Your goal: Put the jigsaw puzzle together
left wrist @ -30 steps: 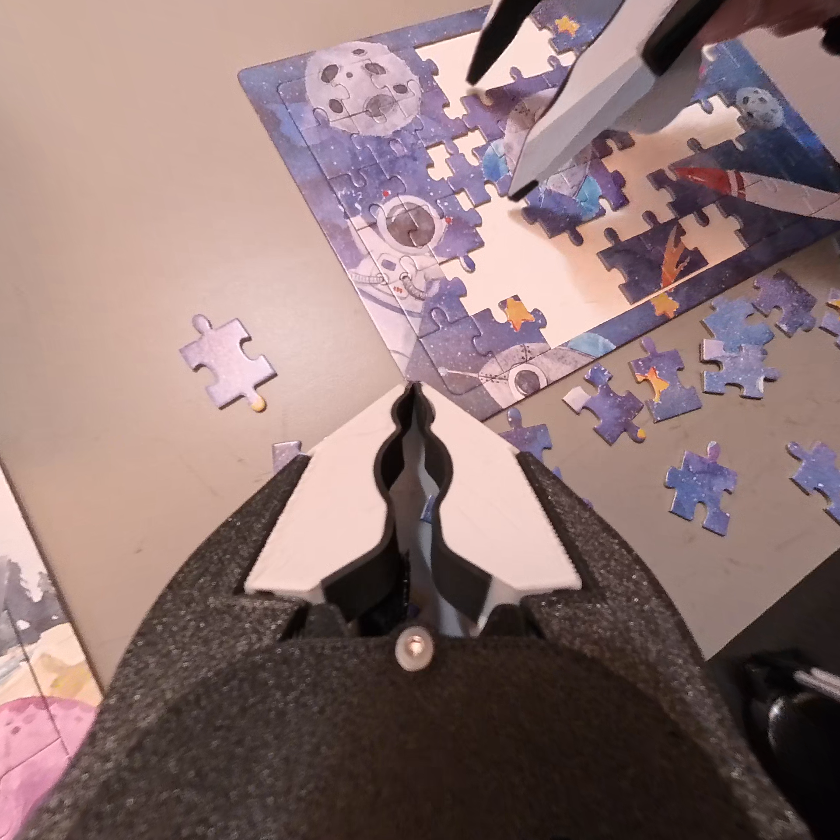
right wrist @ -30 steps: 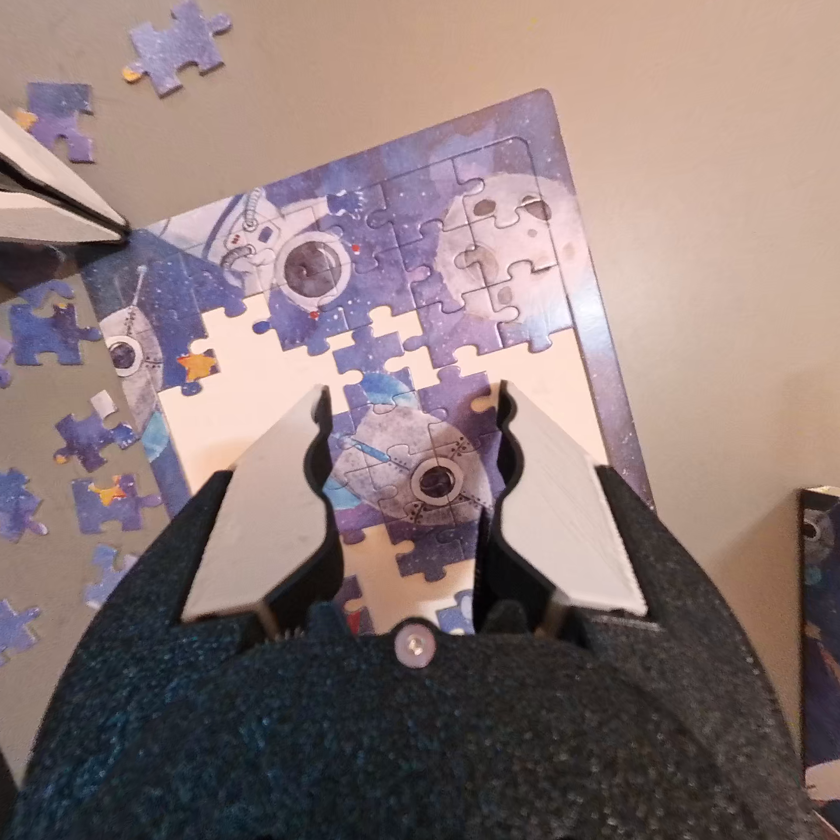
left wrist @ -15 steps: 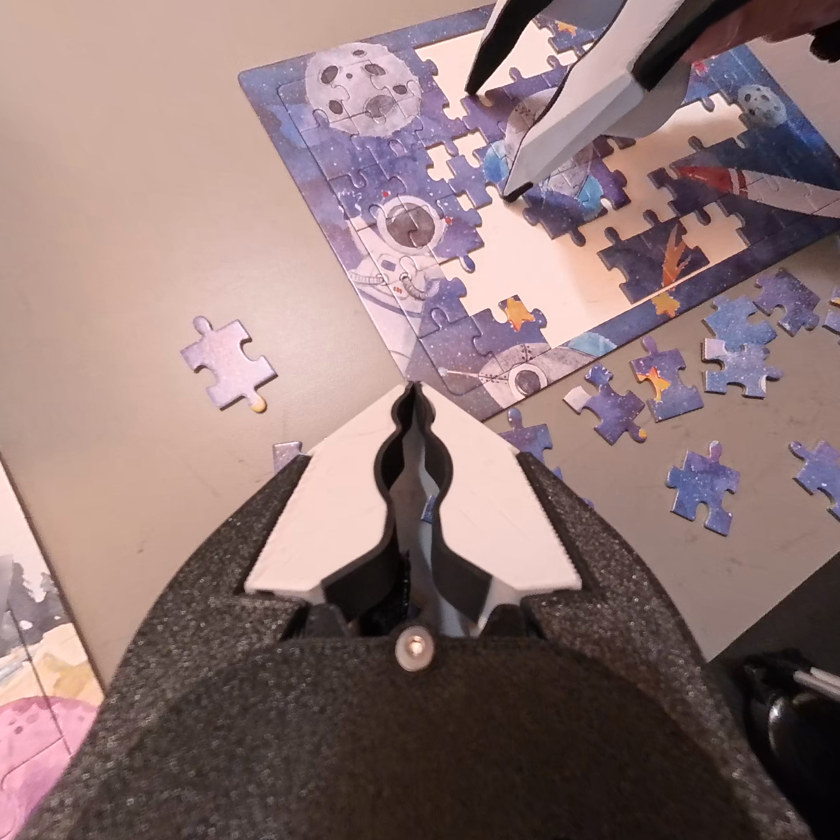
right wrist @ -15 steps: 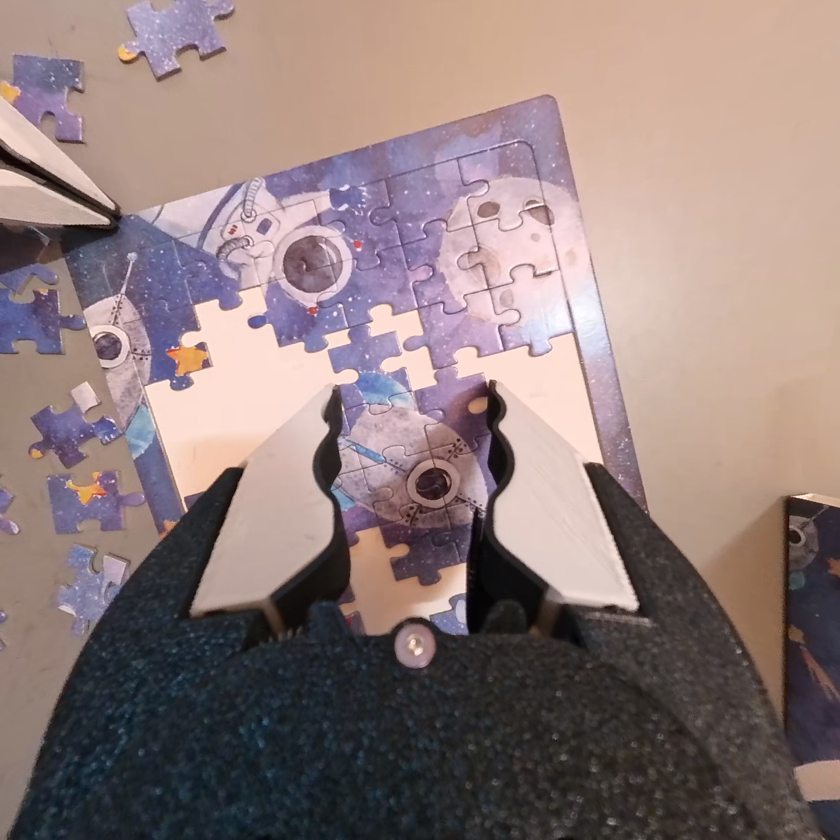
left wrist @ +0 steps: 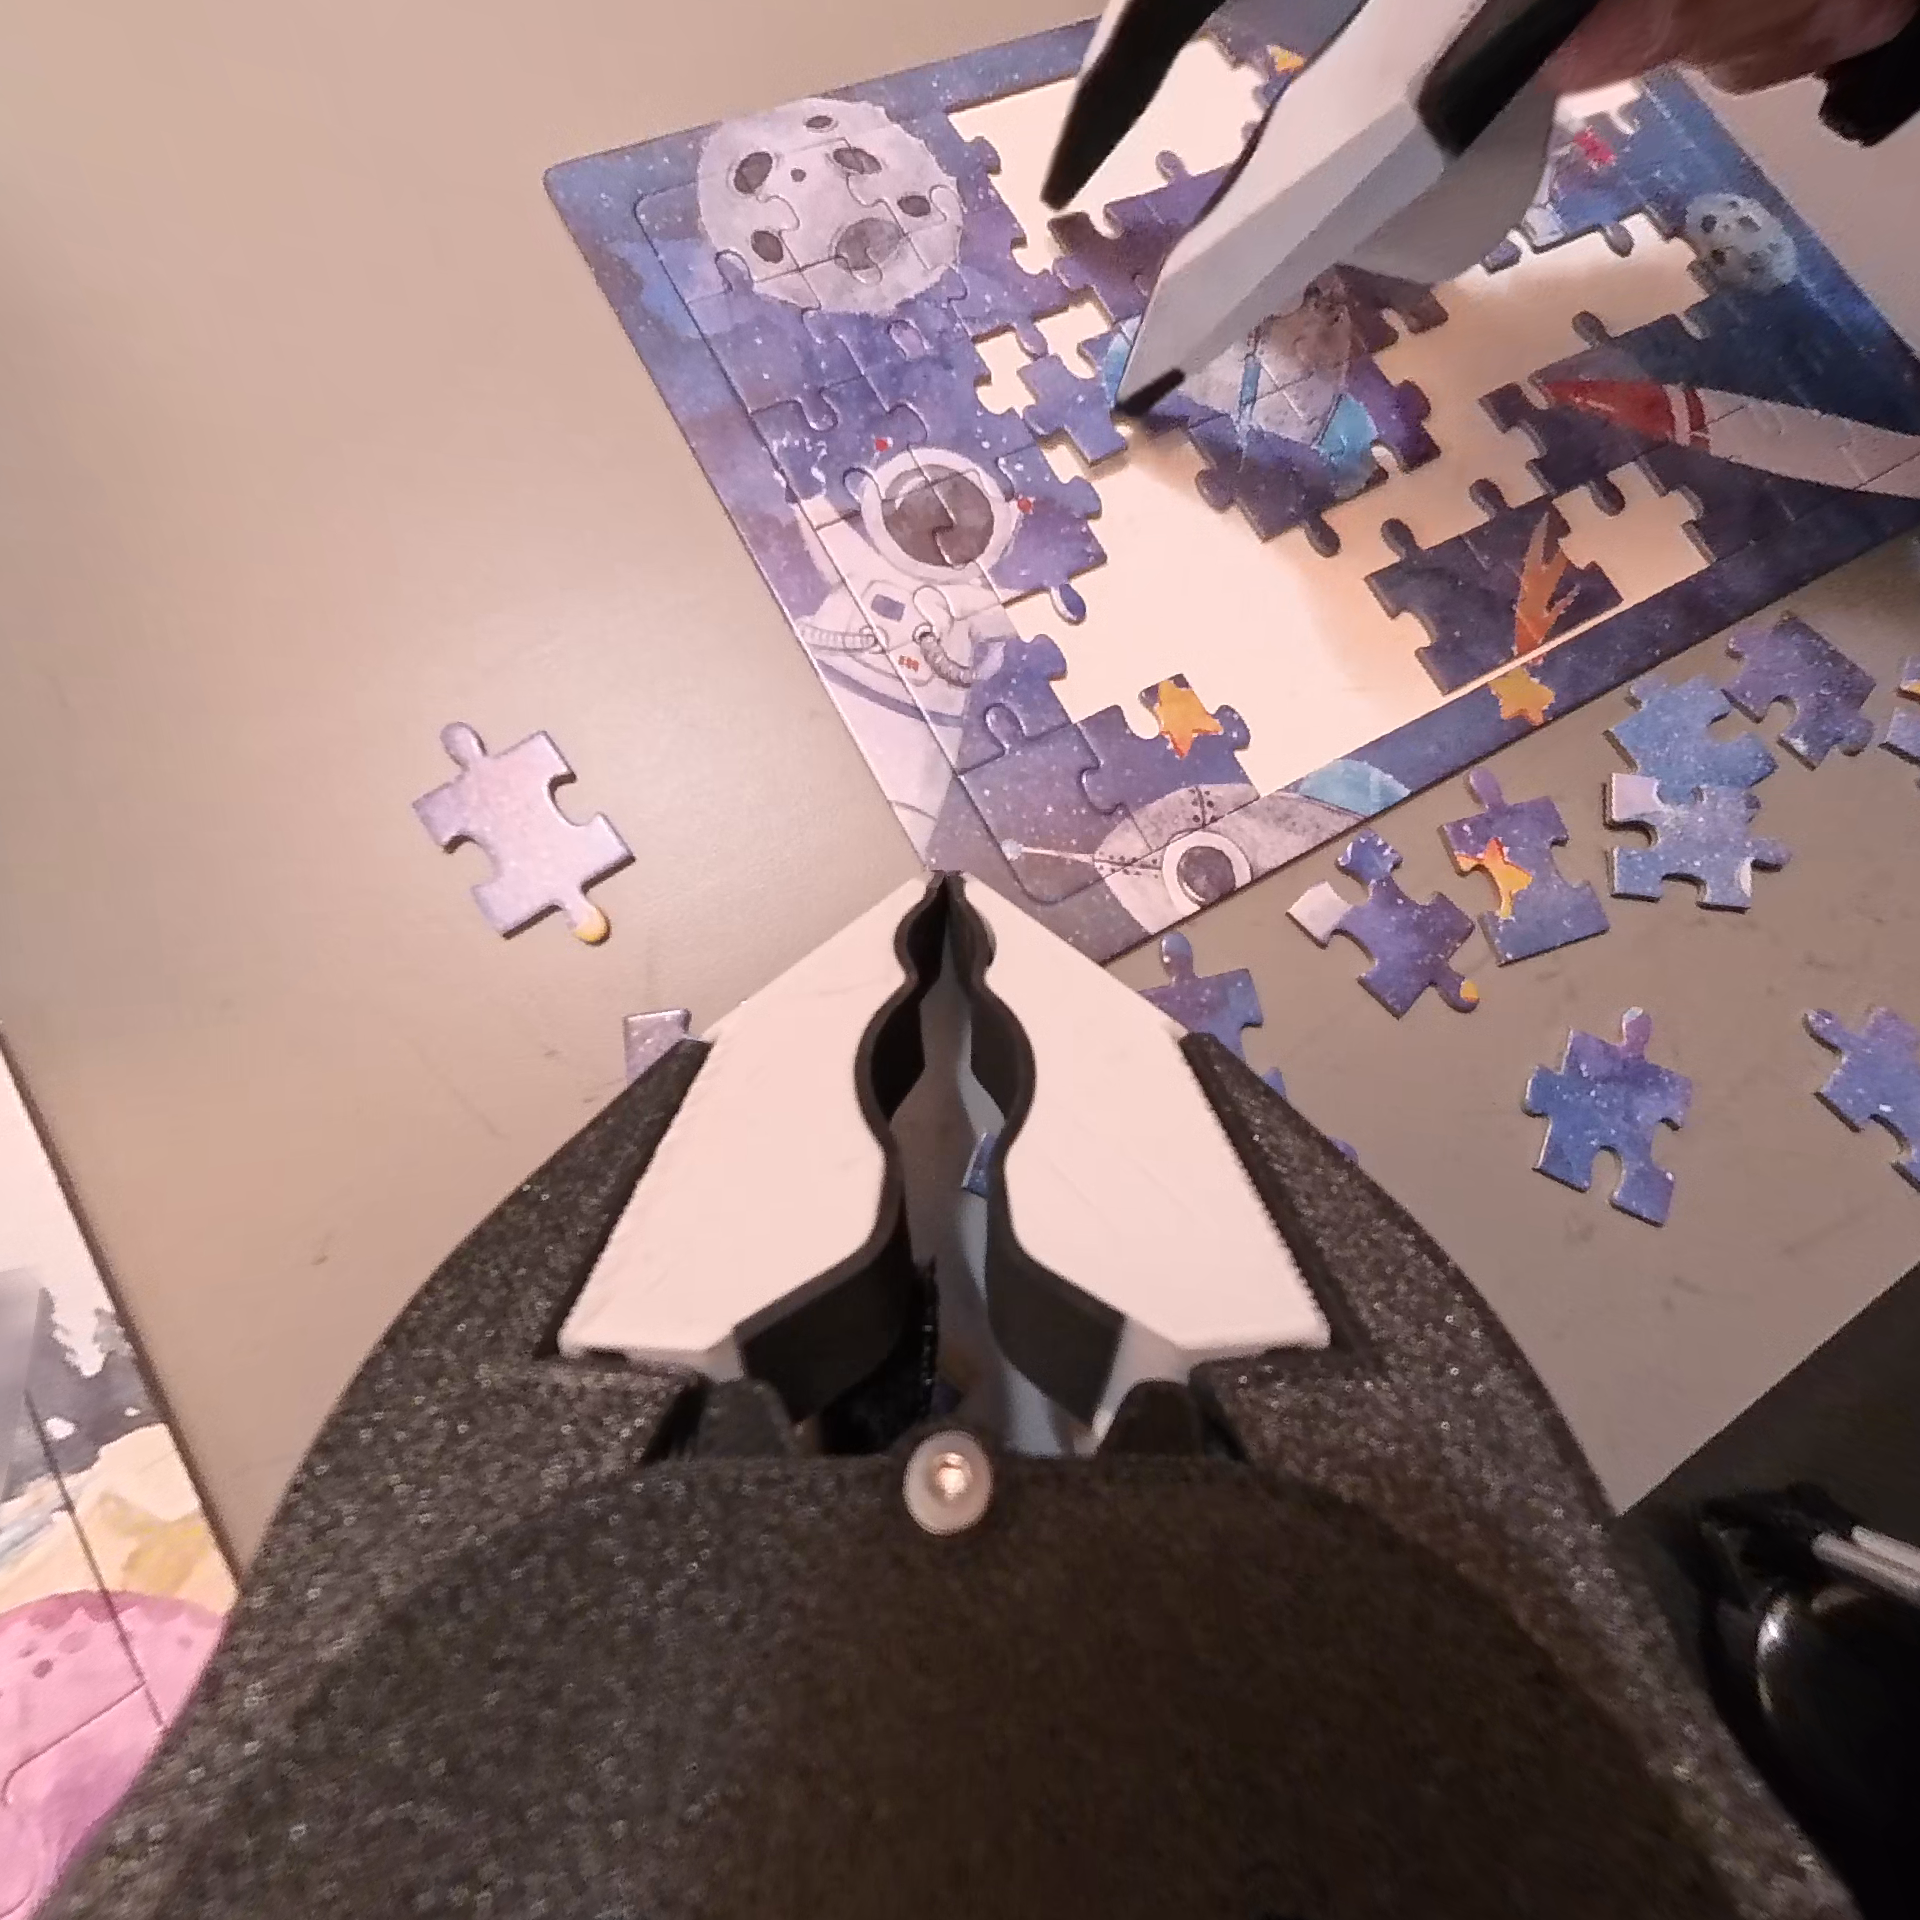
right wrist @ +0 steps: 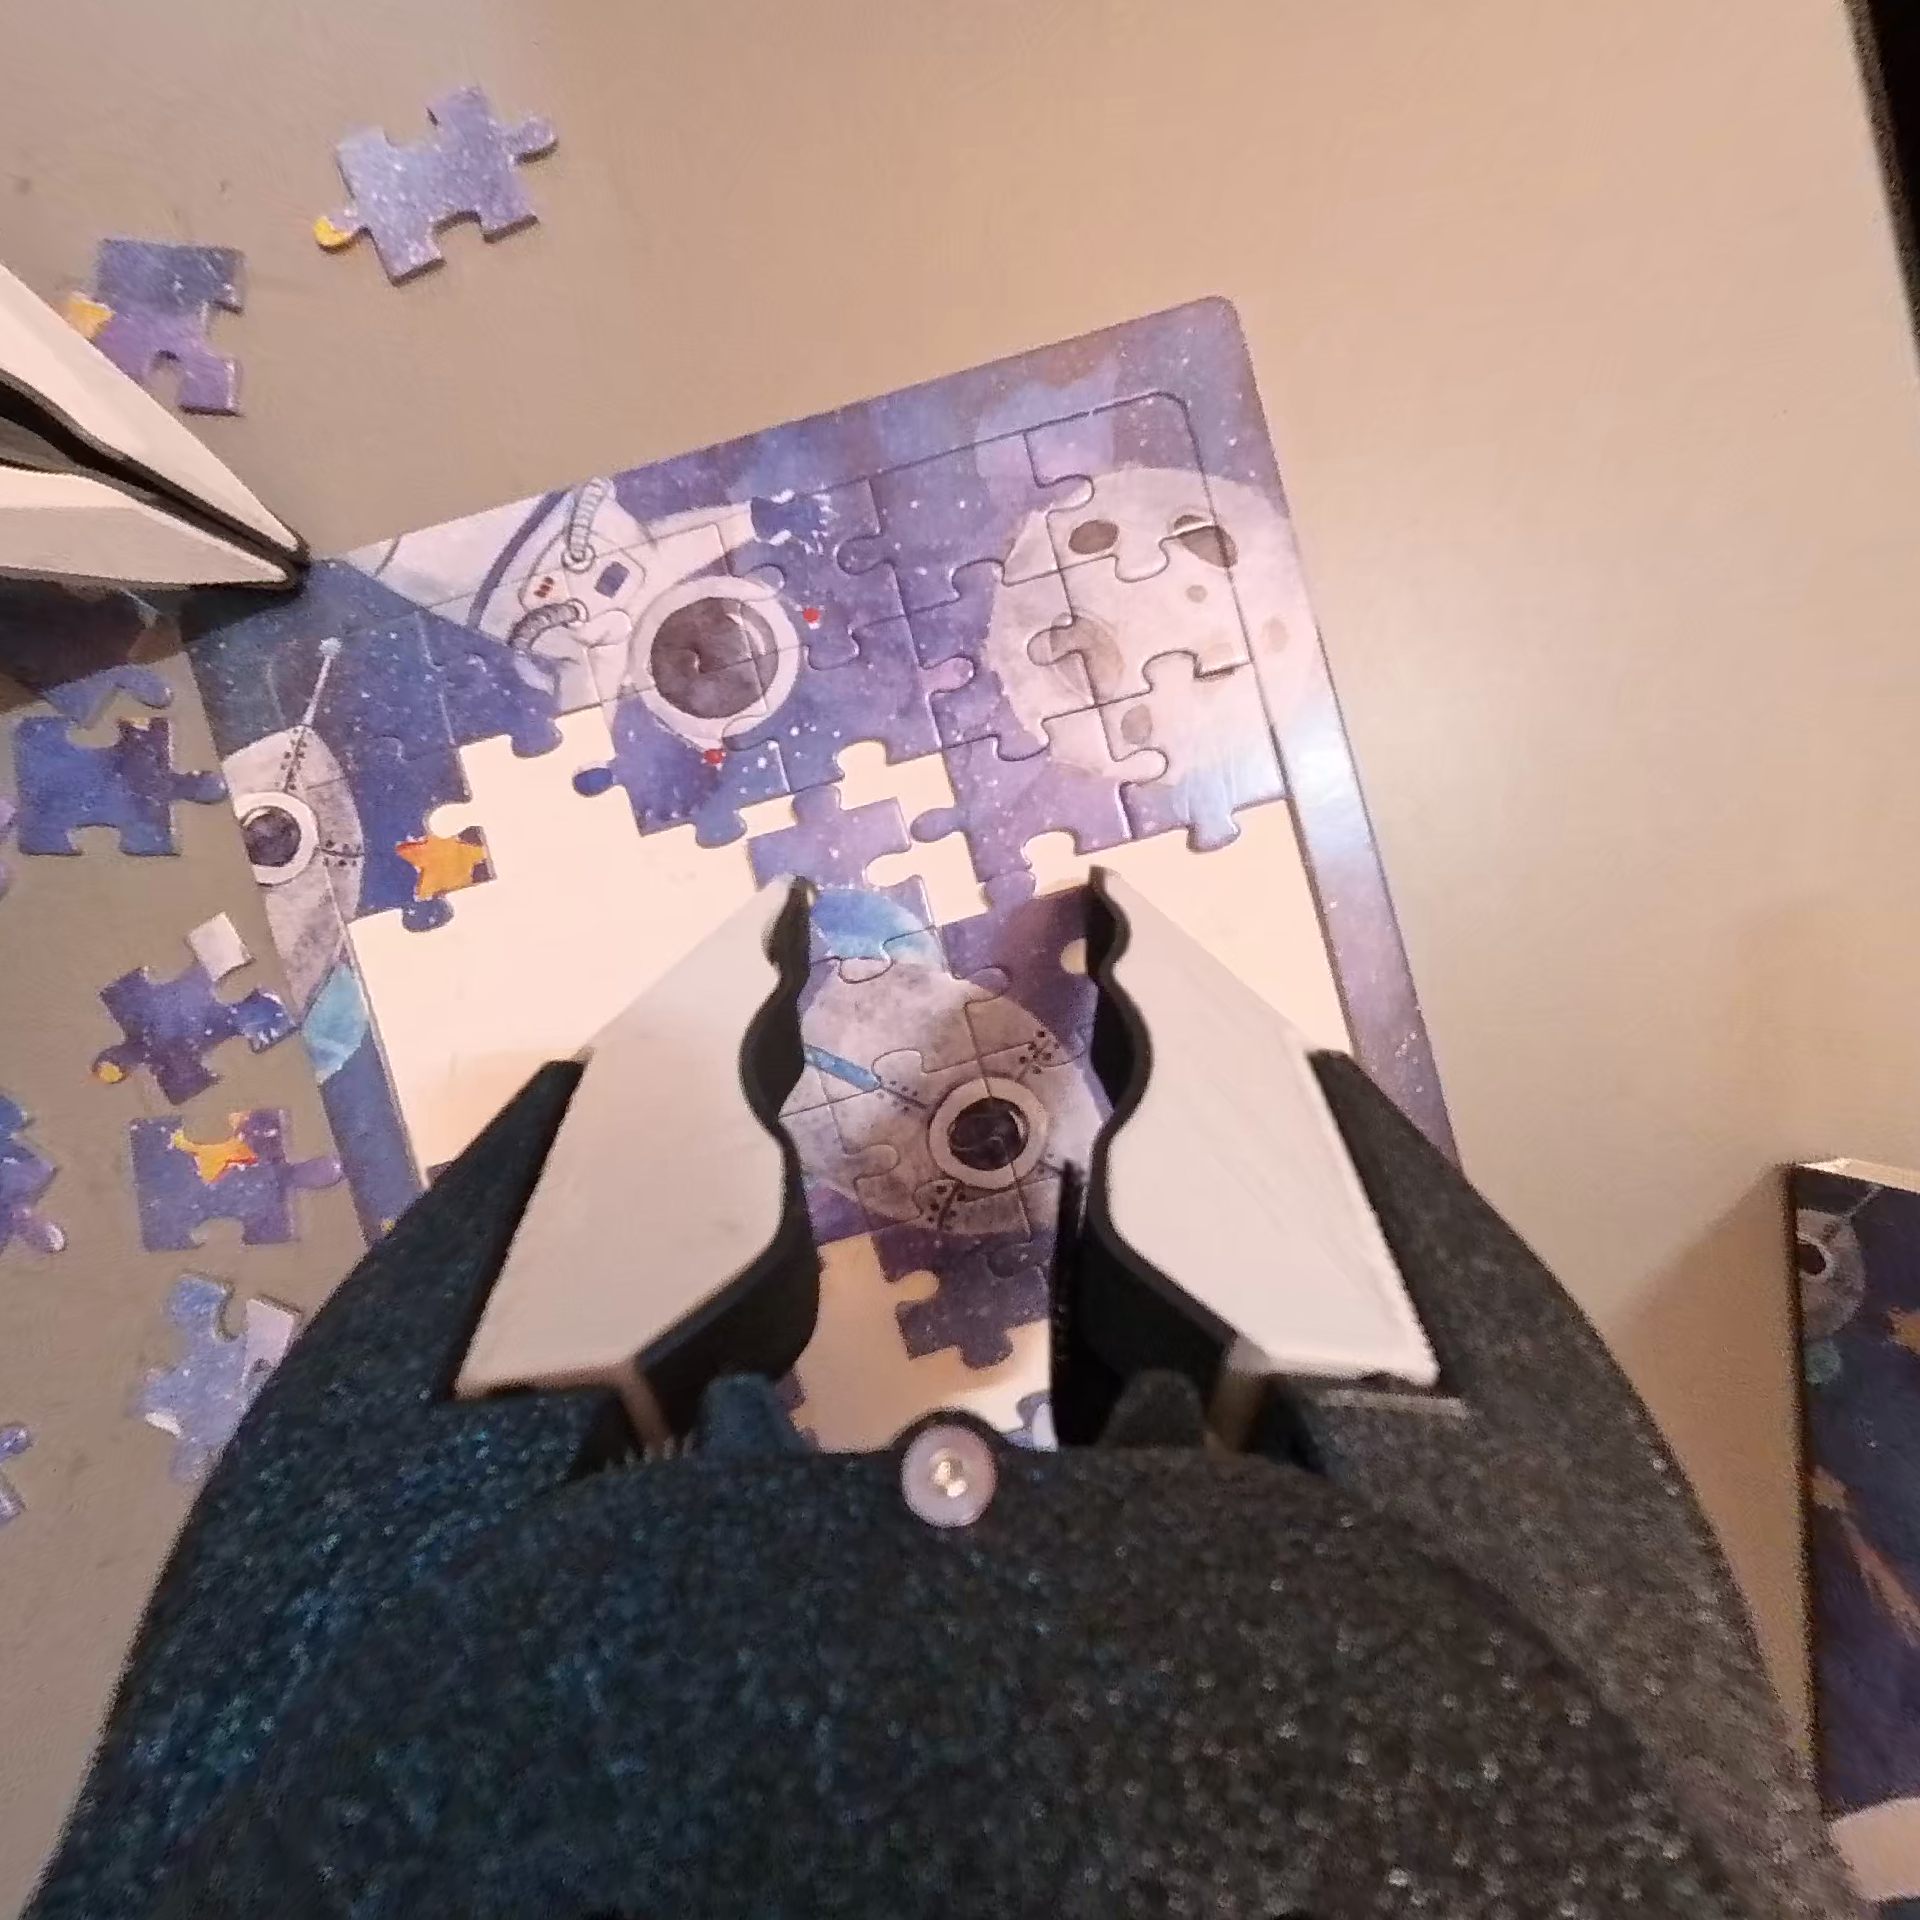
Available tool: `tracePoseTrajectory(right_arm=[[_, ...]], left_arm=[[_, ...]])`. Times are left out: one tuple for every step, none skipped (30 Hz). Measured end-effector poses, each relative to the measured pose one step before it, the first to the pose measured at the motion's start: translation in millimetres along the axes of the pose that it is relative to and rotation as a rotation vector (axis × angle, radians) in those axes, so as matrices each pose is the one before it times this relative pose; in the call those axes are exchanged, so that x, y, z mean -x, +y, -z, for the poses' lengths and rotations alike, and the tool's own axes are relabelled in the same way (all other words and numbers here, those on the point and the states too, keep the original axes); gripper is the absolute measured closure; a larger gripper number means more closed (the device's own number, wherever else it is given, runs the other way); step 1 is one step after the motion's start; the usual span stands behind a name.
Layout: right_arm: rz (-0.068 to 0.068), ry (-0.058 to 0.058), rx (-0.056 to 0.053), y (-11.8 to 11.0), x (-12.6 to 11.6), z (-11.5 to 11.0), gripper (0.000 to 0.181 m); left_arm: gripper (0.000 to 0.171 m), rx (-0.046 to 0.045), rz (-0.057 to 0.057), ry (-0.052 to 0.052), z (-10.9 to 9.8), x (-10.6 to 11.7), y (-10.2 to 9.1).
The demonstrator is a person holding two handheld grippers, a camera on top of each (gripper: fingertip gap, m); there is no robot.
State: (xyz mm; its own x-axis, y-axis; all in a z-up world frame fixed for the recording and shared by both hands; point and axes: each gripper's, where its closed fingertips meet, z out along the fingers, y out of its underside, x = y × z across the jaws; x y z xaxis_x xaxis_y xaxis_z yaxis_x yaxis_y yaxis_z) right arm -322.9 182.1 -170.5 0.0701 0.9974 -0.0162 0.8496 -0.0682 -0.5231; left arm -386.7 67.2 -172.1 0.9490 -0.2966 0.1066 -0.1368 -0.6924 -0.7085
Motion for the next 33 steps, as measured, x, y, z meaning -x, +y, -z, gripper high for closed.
tracePoseTrajectory(right_arm=[[0.0023,-0.0015,0.0066,0.68,0.51,-1.57,0.127],[0.0004,-0.0020,0.0004,0.07,0.56,-0.55,0.125],[0.0020,-0.0028,0.0019,-0.22,1.08,0.29,0.125],[0.0128,-0.0087,0.0011,-0.81,2.96,1.42,0.127],[0.0247,-0.0015,-0.0059,-2.86,4.39,1.16,0.129],[0.0323,0.0053,-0.0048,-3.06,3.25,1.70,0.135],[0.0313,0.0043,0.0047,-1.33,3.49,0.65,0.138],[0.0185,-0.0069,0.0168,0.63,3.80,-0.03,0.138],[0.0036,-0.0185,0.0189,1.37,3.97,-0.57,0.138],[-0.0030,-0.0149,0.0149,1.39,2.44,-1.02,0.138],[0.0010,-0.0065,0.0120,1.34,0.67,-1.26,0.140],[0.0036,0.0028,0.0061,0.85,-1.18,-0.81,0.141],[0.0032,0.0036,0.0048,0.62,-1.25,-0.81,0.143],[0.0004,0.0001,0.0084,0.84,-1.10,-0.60,0.144],[-0.0014,-0.0071,0.0080,0.90,0.35,-0.89,0.144],[-0.0028,-0.0042,0.0070,0.46,-0.40,-1.21,0.144],[-0.0037,-0.0046,0.0078,1.46,-0.20,-0.27,0.144],[-0.0047,-0.0066,-0.0015,-0.37,-0.16,-0.27,0.144],[-0.0034,-0.0026,0.0012,0.19,-0.71,0.00,0.145],[-0.0007,0.0027,0.0001,0.02,-1.34,-0.08,0.148],[0.0009,0.0023,-0.0003,-0.08,-0.59,-0.14,0.149],[0.0044,0.0006,-0.0001,0.06,0.12,0.02,0.149],[0.0067,0.0014,-0.0005,-0.03,0.25,0.19,0.150],[0.0052,0.0033,-0.0013,-0.26,0.37,-0.14,0.151],[0.0065,0.0055,-0.0019,-0.18,0.20,0.13,0.151],[0.0070,0.0069,-0.0021,-0.50,0.15,0.22,0.151],[0.0034,0.0046,-0.0062,-0.81,0.14,0.17,0.151],[-0.0016,0.0003,-0.0057,-0.94,0.28,0.32,0.151],[-0.0012,-0.0016,-0.0074,-1.13,0.31,0.33,0.155],[0.0016,0.0020,-0.0105,-1.53,-0.27,0.70,0.162],[-0.0004,0.0056,-0.0103,-1.55,-0.84,0.58,0.162],[-0.0037,0.0001,-0.0089,-1.58,-0.37,0.09,0.162],[-0.0051,-0.0053,-0.0019,-0.89,0.04,-0.72,0.161]], left_arm=[[0.171,-0.00014,0.0000,0.0000,0.02,0.10,-0.01],[0.171,-0.00008,-0.0001,-0.0001,-0.01,0.02,-0.01],[0.171,0.00002,-0.0001,-0.0001,0.14,-0.02,0.00],[0.171,0.00012,0.0000,0.0000,0.01,-0.01,0.02],[0.171,0.00019,-0.0002,-0.0001,0.08,0.01,-0.04],[0.171,0.00008,-0.0008,-0.0005,0.05,0.03,-0.07],[0.171,0.00007,-0.0015,-0.0011,-0.08,-0.03,-0.03],[0.171,0.00000,-0.0015,-0.0011,-0.11,-0.12,-0.06],[0.171,-0.00016,-0.0006,-0.0005,-0.07,-0.08,-0.05],[0.171,0.00002,0.0004,0.0001,0.00,-0.04,0.00],[0.171,-0.00004,0.0003,0.0002,0.16,0.01,0.01],[0.171,-0.00030,0.0000,0.0000,0.18,-0.08,0.03],[0.171,-0.00024,0.0001,0.0000,-0.18,-0.07,-0.05],[0.171,-0.00018,0.0004,0.0004,-0.11,-0.17,0.03],[0.171,-0.00023,0.0008,0.0006,0.01,-0.05,-0.02],[0.171,-0.00017,0.0007,0.0004,-0.12,0.03,-0.01],[0.171,-0.00006,0.0002,0.0001,-0.24,-0.07,0.05],[0.171,-0.00001,-0.0001,-0.0001,-0.10,-0.06,0.06],[0.171,-0.00015,0.0000,0.0001,0.06,-0.04,0.05],[0.171,-0.00010,0.0003,0.0003,0.09,0.02,-0.07],[0.171,0.00008,0.0004,0.0005,0.13,0.08,-0.03],[0.171,0.00001,0.0004,0.0005,-0.04,0.03,-0.05],[0.171,-0.00001,0.0002,0.0002,-0.04,0.08,-0.06],[0.171,-0.00001,0.0001,0.0001,-0.07,-0.01,0.07],[0.171,0.00000,0.0000,0.0000,0.16,0.05,0.01],[0.171,-0.00001,-0.0001,-0.0001,0.00,0.03,0.00],[0.171,-0.00009,-0.0002,-0.0003,0.03,-0.07,0.04],[0.171,-0.00001,-0.0003,-0.0003,0.00,0.07,0.00],[0.171,0.00013,0.0000,-0.0001,0.08,0.00,-0.05],[0.171,0.00013,0.0002,0.0001,0.14,0.15,-0.03],[0.171,-0.00003,0.0001,0.0000,0.00,0.00,0.00],[0.171,0.00006,0.0001,-0.0001,0.00,0.00,0.01],[0.171,0.00017,0.0000,-0.0001,0.05,-0.10,-0.06]])
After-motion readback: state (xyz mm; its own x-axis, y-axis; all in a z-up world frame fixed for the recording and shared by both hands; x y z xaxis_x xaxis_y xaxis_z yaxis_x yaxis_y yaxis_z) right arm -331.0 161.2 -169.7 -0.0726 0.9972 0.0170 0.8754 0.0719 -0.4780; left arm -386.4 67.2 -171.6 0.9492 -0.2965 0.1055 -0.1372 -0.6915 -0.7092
